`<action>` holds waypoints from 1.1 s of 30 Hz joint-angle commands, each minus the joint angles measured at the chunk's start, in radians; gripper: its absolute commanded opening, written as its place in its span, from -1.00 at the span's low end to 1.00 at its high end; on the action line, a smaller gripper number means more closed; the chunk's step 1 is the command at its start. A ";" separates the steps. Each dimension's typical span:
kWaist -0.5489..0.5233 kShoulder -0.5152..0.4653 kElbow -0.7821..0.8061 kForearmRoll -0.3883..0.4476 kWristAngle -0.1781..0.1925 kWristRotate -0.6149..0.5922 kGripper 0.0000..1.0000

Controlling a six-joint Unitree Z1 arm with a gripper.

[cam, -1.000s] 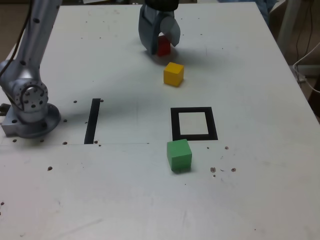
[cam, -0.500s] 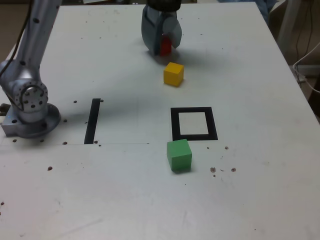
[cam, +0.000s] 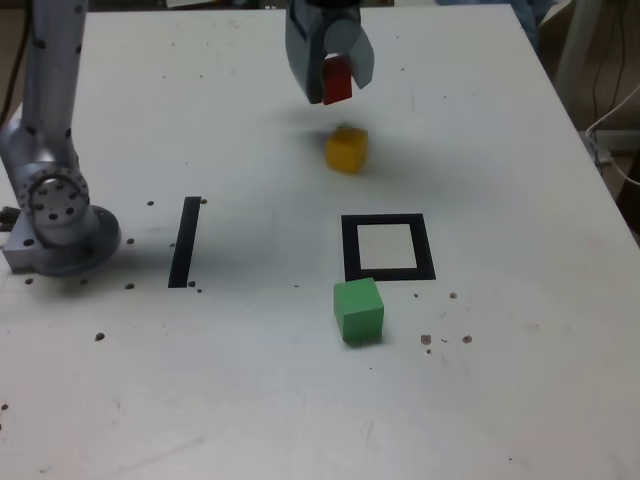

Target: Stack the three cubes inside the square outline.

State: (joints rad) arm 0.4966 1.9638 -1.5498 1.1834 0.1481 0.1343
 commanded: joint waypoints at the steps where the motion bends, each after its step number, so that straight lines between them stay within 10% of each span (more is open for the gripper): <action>1: -0.060 -0.025 0.027 0.001 0.009 -0.034 -0.66; 15: -0.342 -0.048 0.104 0.003 0.034 -0.230 -0.66; 33: -0.531 0.032 0.106 -0.022 -0.034 -0.321 -0.65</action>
State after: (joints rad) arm -0.0264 1.9819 -1.4362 1.1683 0.1214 -0.1832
